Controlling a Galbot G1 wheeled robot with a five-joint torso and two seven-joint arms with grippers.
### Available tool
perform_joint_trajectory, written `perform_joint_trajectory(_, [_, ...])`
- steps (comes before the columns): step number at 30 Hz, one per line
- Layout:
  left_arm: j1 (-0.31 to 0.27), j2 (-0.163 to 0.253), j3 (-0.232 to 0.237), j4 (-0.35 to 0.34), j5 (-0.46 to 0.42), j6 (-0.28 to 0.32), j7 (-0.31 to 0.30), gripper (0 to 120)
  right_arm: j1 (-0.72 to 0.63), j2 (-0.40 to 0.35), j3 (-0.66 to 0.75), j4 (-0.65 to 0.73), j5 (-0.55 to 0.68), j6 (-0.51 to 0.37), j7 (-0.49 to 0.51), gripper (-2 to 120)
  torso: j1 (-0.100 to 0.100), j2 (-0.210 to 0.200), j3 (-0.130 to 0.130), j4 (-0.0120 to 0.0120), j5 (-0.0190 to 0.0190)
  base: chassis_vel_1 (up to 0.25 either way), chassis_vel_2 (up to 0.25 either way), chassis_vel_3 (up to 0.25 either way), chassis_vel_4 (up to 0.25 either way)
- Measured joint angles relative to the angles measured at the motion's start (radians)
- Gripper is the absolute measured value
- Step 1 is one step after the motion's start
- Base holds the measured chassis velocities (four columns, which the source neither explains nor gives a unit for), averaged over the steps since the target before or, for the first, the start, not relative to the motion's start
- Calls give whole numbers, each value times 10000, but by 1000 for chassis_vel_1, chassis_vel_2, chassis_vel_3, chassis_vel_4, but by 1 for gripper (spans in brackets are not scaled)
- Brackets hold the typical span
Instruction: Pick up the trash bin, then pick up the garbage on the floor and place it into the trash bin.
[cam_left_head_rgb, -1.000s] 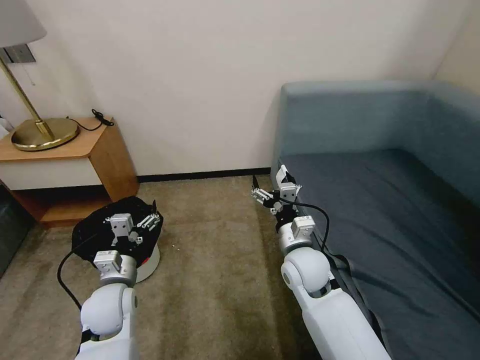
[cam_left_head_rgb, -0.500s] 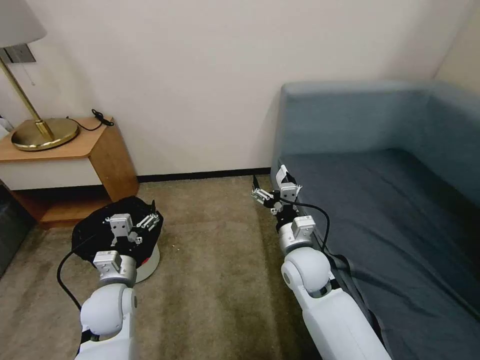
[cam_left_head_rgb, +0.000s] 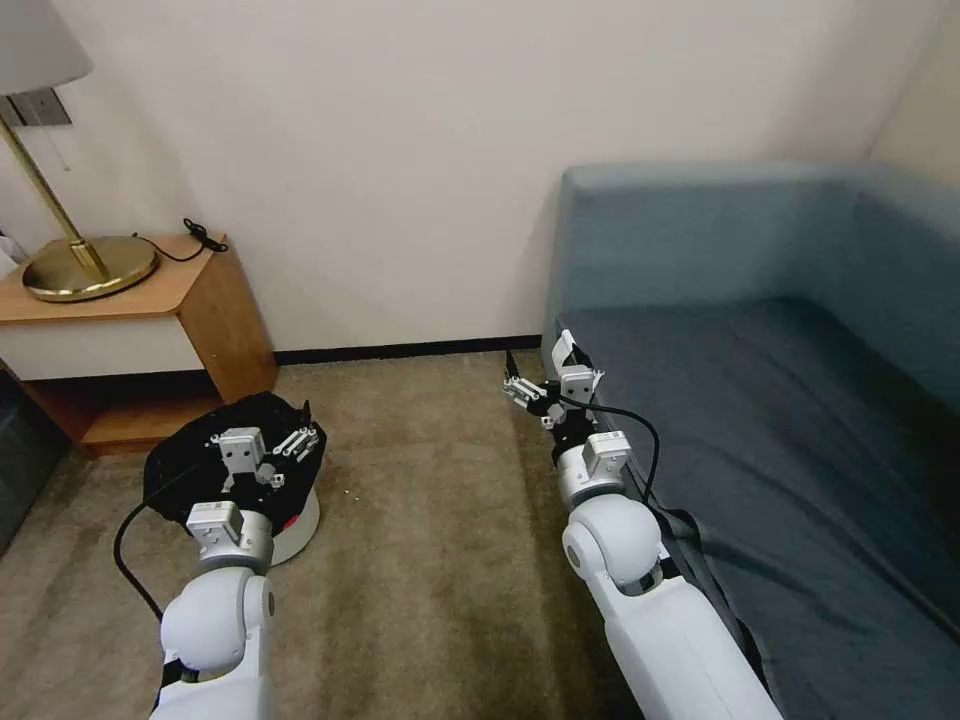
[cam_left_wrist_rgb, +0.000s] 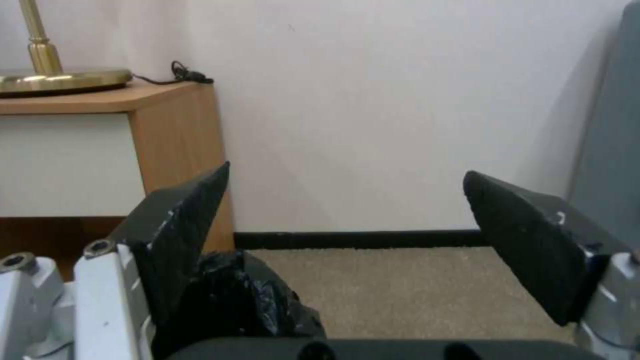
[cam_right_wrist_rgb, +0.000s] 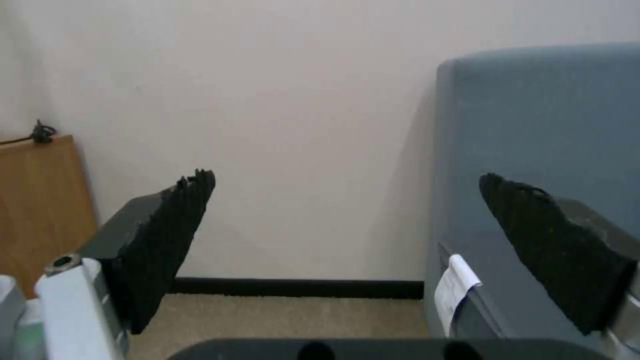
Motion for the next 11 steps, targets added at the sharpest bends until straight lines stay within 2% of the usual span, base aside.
perform_joint_trajectory(11, [0, 0, 0, 0, 0, 4, -6, 90, 1, 0, 0, 1, 0, 0, 0, 100, 0, 0, 0, 0, 0, 0, 0, 0, 0])
